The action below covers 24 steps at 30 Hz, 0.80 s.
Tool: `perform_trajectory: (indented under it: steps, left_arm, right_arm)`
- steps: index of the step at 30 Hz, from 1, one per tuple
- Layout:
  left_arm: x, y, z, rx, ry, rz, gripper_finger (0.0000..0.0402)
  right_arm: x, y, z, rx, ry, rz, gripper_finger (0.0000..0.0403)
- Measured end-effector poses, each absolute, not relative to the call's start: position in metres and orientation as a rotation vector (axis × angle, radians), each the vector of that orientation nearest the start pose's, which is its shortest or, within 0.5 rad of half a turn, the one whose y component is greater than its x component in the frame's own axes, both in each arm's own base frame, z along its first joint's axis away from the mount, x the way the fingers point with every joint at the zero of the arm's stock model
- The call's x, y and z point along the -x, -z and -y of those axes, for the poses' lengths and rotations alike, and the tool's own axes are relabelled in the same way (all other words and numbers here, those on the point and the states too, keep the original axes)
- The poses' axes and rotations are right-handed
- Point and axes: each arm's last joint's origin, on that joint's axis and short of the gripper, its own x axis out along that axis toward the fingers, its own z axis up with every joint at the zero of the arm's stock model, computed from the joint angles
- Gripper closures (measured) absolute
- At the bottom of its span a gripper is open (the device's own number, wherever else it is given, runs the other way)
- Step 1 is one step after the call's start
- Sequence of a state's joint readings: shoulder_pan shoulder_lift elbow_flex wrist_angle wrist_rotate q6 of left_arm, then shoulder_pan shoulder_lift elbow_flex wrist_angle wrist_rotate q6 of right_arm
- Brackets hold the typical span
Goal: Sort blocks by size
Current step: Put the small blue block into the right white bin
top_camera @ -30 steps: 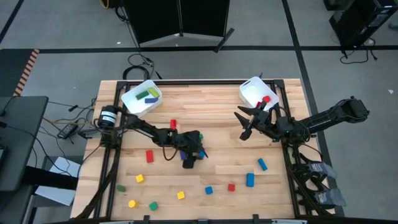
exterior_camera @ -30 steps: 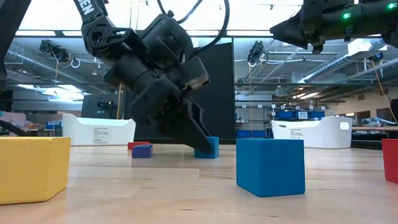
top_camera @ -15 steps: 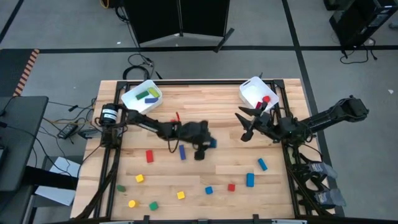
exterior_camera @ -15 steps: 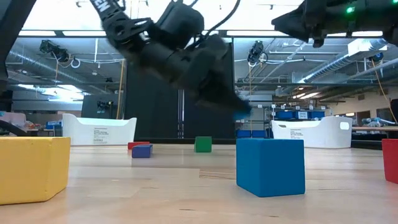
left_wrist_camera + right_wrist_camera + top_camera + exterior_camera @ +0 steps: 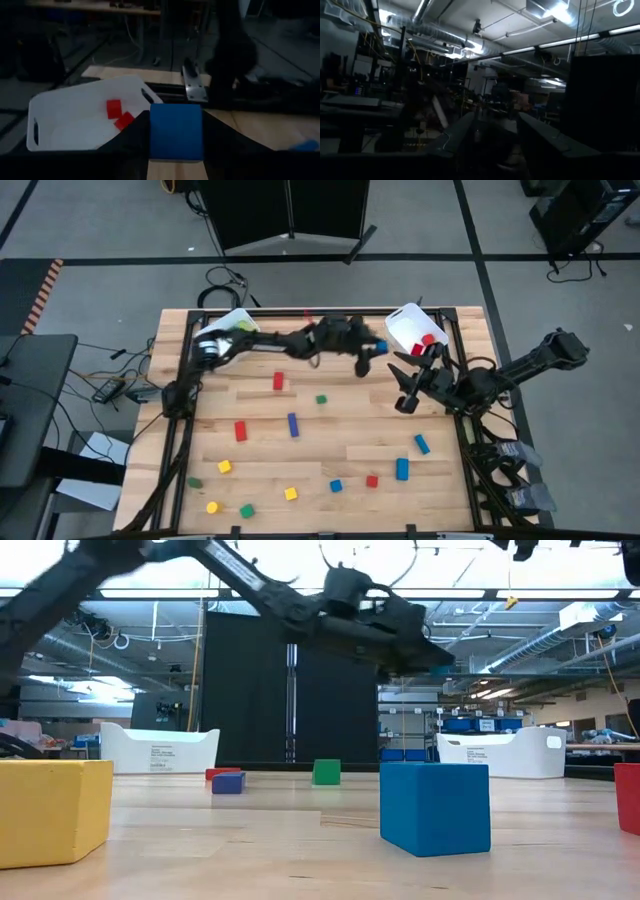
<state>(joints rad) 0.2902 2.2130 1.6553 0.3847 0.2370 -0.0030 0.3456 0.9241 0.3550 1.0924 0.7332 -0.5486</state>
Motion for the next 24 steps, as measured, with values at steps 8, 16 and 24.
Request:
perform_trajectory:
  steps: [8, 16, 24]
  left_arm:
    - [-0.549, -0.198, -0.189, 0.163, -0.151, -0.175, 0.0266]
    - [-0.56, -0.164, -0.224, 0.323, -0.262, -0.084, 0.0266]
    - [-0.556, -0.161, -0.235, 0.352, -0.263, -0.068, 0.0171]
  right_arm:
    - [-0.173, -0.277, -0.043, 0.266, 0.478, 0.332, 0.0245]
    - [-0.173, -0.277, -0.043, 0.266, 0.478, 0.331, 0.0245]
    - [-0.173, -0.277, -0.043, 0.27, 0.478, 0.326, 0.0244]
